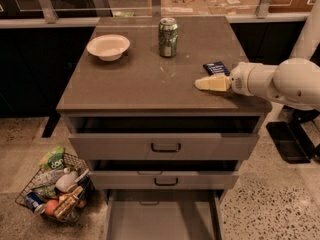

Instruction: Place rxbar blueberry into bottom drawer

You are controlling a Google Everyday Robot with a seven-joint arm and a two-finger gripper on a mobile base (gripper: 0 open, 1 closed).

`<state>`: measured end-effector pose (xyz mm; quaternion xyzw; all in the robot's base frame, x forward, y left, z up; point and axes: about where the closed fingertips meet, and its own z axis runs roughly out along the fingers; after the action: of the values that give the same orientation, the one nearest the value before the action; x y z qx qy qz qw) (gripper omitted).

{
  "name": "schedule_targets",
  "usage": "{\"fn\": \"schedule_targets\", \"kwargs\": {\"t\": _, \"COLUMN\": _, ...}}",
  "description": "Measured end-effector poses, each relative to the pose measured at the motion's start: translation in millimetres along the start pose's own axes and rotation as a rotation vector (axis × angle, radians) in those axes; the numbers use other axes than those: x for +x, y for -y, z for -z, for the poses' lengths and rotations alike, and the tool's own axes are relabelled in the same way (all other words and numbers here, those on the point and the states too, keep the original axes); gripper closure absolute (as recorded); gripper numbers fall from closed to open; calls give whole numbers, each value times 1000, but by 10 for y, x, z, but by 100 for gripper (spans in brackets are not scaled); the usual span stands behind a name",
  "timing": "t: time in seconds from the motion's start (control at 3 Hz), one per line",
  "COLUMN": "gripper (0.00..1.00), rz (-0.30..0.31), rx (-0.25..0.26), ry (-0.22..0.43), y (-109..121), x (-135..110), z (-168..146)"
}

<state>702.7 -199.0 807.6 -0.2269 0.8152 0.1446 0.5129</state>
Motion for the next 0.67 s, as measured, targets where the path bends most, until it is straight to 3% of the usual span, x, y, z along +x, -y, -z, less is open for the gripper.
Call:
{"fn": "schedule_targets", "kwargs": {"t": 0.33, "gripper": 49, "rz": 0, "rx": -3, "ry": -1, "y": -15, "x": 1, "z": -15}}
{"fn": "schedule_targets", "kwargs": {"t": 0.67, "gripper": 72, "rz": 0, "rx": -3, "ry": -1, "y": -15, "x": -31, "z": 0}}
